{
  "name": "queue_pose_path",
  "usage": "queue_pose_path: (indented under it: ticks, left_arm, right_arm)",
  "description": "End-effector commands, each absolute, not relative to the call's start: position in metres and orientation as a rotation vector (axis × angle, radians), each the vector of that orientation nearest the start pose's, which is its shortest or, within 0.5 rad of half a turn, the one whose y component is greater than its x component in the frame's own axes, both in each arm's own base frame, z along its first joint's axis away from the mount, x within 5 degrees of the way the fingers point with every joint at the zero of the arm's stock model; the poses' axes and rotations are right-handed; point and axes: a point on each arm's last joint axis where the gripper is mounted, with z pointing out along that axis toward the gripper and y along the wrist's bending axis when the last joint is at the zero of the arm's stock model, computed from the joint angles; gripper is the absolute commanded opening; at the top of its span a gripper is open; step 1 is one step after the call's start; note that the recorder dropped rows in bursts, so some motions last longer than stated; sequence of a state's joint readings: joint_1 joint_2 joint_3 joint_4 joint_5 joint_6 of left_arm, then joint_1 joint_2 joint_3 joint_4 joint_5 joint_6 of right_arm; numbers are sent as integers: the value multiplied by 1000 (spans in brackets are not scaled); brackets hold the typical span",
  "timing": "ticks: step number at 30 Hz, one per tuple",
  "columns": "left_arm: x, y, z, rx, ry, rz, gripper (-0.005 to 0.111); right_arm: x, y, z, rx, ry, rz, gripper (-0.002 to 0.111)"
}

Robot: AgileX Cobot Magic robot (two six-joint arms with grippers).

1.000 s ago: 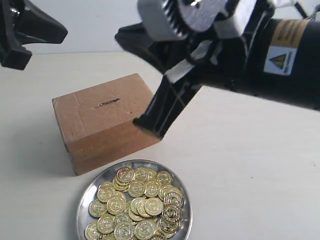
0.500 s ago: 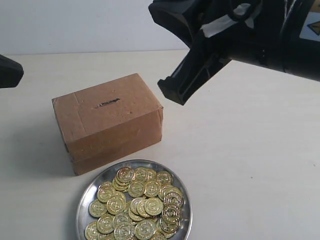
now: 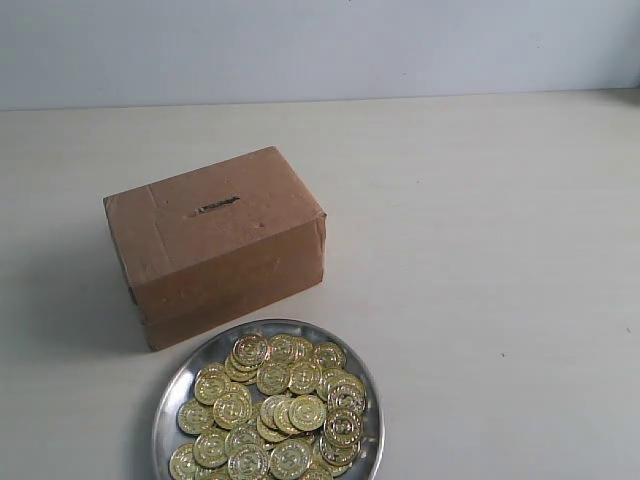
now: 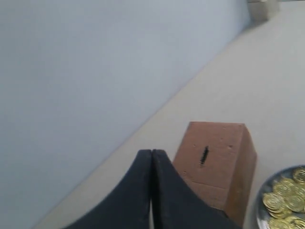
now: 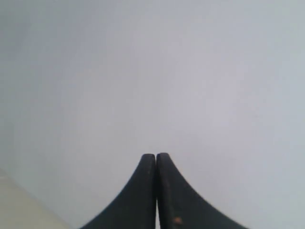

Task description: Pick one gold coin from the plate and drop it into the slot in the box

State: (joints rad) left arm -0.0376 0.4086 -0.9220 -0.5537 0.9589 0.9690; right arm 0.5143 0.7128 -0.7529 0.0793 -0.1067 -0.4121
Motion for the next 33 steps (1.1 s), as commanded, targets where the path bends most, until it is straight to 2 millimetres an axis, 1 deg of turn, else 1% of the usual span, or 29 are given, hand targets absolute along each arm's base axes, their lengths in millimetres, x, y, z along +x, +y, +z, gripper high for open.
queue_pose_path:
  ticks: [1, 4, 6, 10, 13, 19, 27, 31, 33]
  left_arm:
    - [-3, -39, 409, 791, 1523, 105, 0]
    - [-24, -41, 408, 775, 1457, 141, 0]
    - [-37, -41, 406, 769, 1413, 160, 0]
    - [-54, -42, 403, 761, 1355, 185, 0]
    - [-63, -43, 401, 756, 1325, 197, 0]
    - [-83, -44, 396, 746, 1255, 225, 0]
    - [-83, -44, 395, 748, 1257, 224, 0]
    - [-83, -44, 395, 749, 1258, 224, 0]
    - [-83, -44, 395, 749, 1258, 224, 0]
  right_arm:
    - [95, 33, 429, -390, 1121, 3, 0]
    - [68, 16, 438, -299, 1046, -96, 0]
    - [45, 7, 442, -245, 982, -158, 0]
    - [8, 0, 445, -175, 881, -248, 0]
    - [-13, -1, 445, -152, 818, -273, 0]
    - [-37, -3, 443, -137, 744, -276, 0]
    - [-60, -4, 440, -123, 674, -278, 0]
    - [-75, -2, 437, -105, 629, -309, 0]
    - [-77, -1, 436, -97, 623, -329, 0]
